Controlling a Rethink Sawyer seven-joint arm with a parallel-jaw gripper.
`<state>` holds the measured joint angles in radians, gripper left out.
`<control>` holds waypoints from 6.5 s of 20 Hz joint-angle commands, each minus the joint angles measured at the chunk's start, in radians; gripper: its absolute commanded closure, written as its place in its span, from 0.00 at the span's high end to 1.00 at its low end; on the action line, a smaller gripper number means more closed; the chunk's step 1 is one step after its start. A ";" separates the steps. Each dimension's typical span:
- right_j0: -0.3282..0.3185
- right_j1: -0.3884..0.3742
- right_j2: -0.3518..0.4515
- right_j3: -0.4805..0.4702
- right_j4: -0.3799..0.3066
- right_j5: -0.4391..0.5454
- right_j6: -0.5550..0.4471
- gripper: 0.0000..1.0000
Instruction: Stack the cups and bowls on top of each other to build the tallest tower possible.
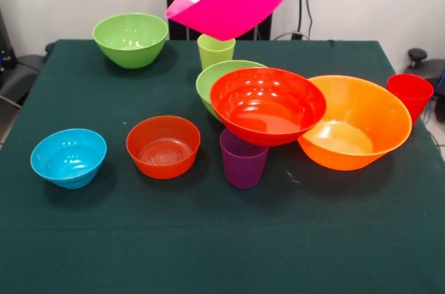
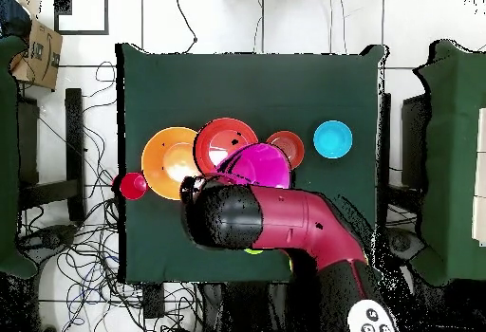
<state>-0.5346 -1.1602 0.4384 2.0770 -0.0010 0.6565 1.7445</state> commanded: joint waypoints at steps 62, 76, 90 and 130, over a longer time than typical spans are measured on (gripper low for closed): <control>0.452 0.302 -0.412 -0.421 -0.227 0.229 0.475 0.00; 0.554 0.339 -0.542 -0.470 -0.245 0.242 0.480 0.00; 0.646 0.420 -0.665 -0.533 -0.232 0.216 0.494 0.00; 0.698 0.555 -0.696 -0.631 -0.076 0.151 0.512 0.00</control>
<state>0.1455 -0.6442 -0.2970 1.4971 -0.1018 0.8844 2.0411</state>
